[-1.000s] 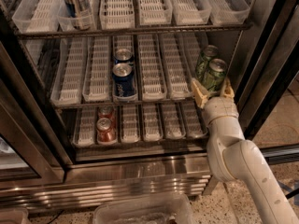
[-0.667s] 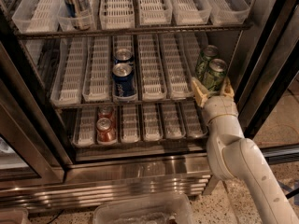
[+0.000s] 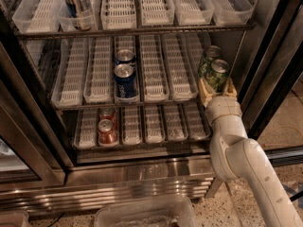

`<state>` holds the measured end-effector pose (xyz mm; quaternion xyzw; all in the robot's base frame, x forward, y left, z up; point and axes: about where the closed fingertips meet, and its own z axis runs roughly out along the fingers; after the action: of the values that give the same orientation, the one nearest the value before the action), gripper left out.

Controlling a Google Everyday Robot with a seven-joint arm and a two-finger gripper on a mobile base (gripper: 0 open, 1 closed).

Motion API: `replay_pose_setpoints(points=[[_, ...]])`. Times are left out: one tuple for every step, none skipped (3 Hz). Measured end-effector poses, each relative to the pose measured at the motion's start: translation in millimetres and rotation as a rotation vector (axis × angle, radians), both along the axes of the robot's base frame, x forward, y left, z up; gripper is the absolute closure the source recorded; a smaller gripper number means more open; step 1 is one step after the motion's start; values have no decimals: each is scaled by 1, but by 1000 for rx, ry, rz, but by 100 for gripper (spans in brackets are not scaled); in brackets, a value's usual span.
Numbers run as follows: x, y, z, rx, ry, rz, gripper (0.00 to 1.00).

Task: Pick green can from middle shelf of fridge

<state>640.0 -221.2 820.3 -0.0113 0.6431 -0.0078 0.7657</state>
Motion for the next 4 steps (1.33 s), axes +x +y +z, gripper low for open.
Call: replay_pose_setpoints(points=[[0, 0, 0, 0, 0, 0, 95], [-1, 0, 2, 2, -7, 2, 100], [-6, 0, 18, -4, -45, 15, 100], [-11, 1, 38, -21, -83, 40, 100]])
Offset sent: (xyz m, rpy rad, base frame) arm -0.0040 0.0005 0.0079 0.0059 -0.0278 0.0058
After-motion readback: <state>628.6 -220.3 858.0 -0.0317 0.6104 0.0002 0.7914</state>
